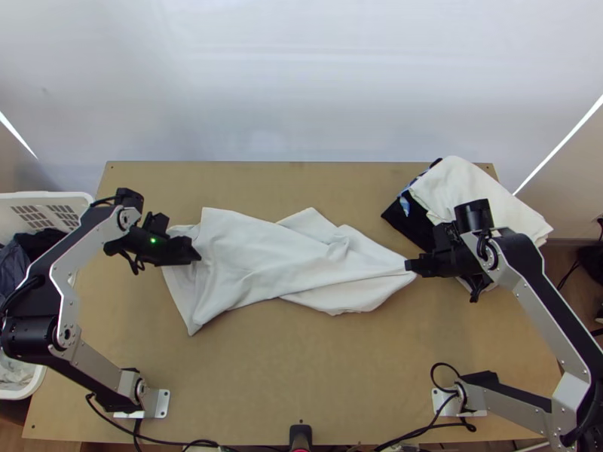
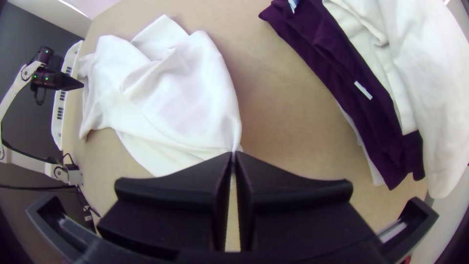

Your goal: Fold the t-shirt

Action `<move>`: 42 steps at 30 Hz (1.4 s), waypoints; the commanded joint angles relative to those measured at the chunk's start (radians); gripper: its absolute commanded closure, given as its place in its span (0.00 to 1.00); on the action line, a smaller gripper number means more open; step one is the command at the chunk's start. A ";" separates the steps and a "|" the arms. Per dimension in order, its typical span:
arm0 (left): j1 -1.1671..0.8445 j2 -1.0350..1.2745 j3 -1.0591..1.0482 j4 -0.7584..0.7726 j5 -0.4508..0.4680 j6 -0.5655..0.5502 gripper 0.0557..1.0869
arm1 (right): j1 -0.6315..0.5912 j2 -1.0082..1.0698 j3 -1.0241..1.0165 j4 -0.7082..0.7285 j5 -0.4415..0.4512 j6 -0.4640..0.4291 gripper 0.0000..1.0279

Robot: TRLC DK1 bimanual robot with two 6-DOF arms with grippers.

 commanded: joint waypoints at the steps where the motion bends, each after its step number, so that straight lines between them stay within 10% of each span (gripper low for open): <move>1: -0.004 -0.011 -0.056 0.068 -0.017 -0.010 0.45 | 0.004 0.001 -0.001 0.002 -0.001 0.005 0.97; 42: -0.047 -0.017 -0.143 0.264 -0.033 -0.082 0.45 | 0.033 -0.019 -0.027 0.007 -0.001 0.020 0.97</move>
